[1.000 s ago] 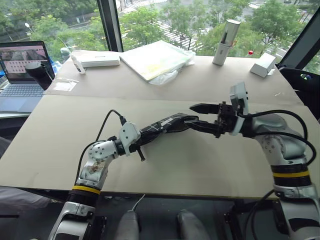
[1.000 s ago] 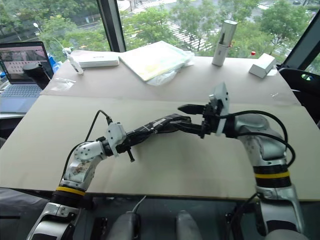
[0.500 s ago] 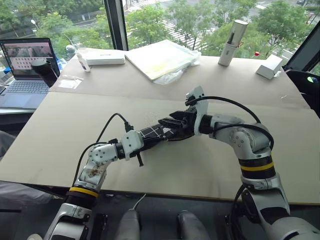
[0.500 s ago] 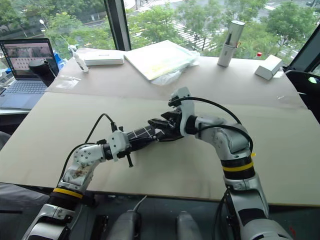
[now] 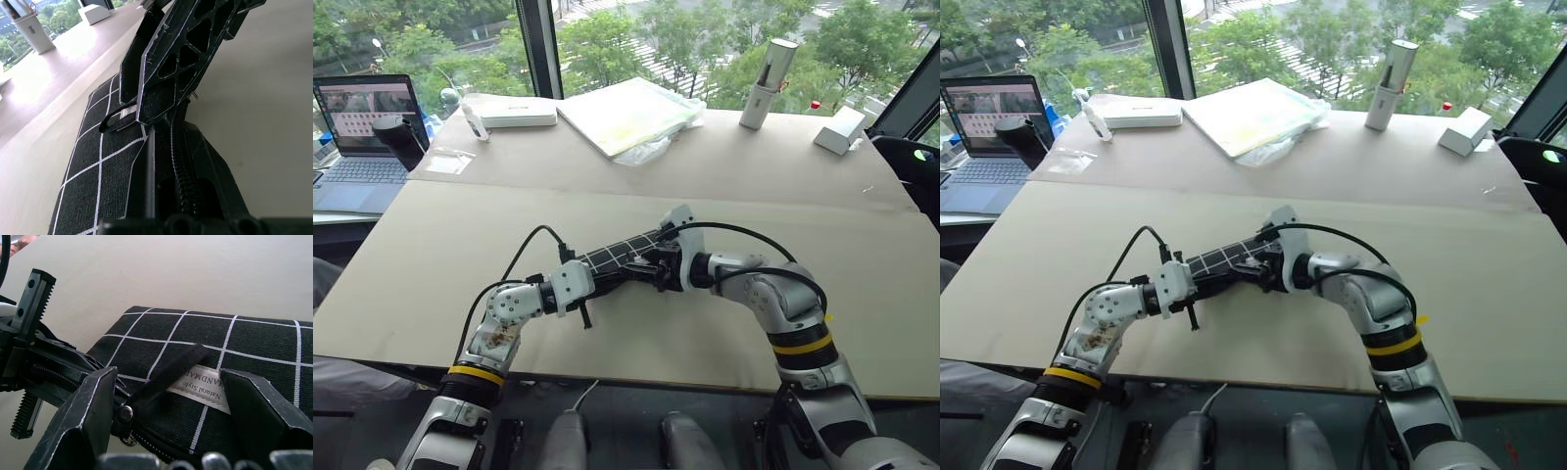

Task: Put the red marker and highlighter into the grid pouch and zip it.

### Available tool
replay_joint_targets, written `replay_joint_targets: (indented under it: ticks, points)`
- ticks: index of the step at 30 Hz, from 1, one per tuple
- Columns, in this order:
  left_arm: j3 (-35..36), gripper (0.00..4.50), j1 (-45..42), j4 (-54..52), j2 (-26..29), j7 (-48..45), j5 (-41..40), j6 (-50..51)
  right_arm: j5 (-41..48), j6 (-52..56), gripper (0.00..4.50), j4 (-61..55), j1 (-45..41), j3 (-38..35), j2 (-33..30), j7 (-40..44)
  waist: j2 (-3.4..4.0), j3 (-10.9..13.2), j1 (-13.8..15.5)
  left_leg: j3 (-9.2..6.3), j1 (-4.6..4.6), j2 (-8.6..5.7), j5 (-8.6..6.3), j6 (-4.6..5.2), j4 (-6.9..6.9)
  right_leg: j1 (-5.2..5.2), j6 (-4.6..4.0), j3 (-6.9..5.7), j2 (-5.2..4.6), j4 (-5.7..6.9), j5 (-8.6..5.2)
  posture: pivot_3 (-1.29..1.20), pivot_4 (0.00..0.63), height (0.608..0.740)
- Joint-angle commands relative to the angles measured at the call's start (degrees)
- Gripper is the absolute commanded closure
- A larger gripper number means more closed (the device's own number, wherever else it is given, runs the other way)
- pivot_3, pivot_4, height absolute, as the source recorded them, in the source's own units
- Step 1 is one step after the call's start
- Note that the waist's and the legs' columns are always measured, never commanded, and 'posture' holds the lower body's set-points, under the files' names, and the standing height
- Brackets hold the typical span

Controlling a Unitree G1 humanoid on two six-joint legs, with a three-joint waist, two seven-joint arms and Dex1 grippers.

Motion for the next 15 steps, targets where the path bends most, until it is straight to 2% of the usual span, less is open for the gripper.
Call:
replay_joint_targets:
  ticks: [1,4,11,15]
  points:
    - [0.3,4.50,-0.4,-1.2,-0.1,0.4,-0.3,-1.5,-1.8,-2.2,1.02,0.2,0.6,0.6,-0.1,0.5,0.00,0.0,0.0,0.00,0.00,0.00,0.00,0.00,0.00,0.00,0.00,0.00,0.00,0.00,0.00,0.00,0.150,0.740]
    - [0.4,4.50,-0.5,-0.9,-0.1,0.5,-0.3,-1.6,-2.2,-2.8,1.83,0.1,0.8,1.1,-0.3,1.7,0.00,0.0,0.0,0.00,0.00,0.00,0.00,0.00,0.00,0.00,0.00,0.00,0.00,0.00,0.00,0.00,0.150,0.740]
    - [0.7,4.50,-0.8,-0.4,0.0,0.5,-0.4,-1.8,-2.6,-3.3,4.37,0.1,0.6,0.8,-0.2,3.5,0.00,0.0,0.0,0.00,0.00,0.00,0.00,0.00,0.00,0.00,0.00,0.00,0.00,0.00,0.00,0.00,0.150,0.740]
    - [0.8,4.50,-1.0,0.0,0.0,0.5,-0.5,-1.9,-3.1,-4.1,4.45,0.6,0.4,0.3,-0.4,3.9,0.00,0.0,0.0,0.00,0.00,0.00,0.00,0.00,0.00,0.00,0.00,0.00,0.00,0.00,0.00,0.00,0.150,0.740]
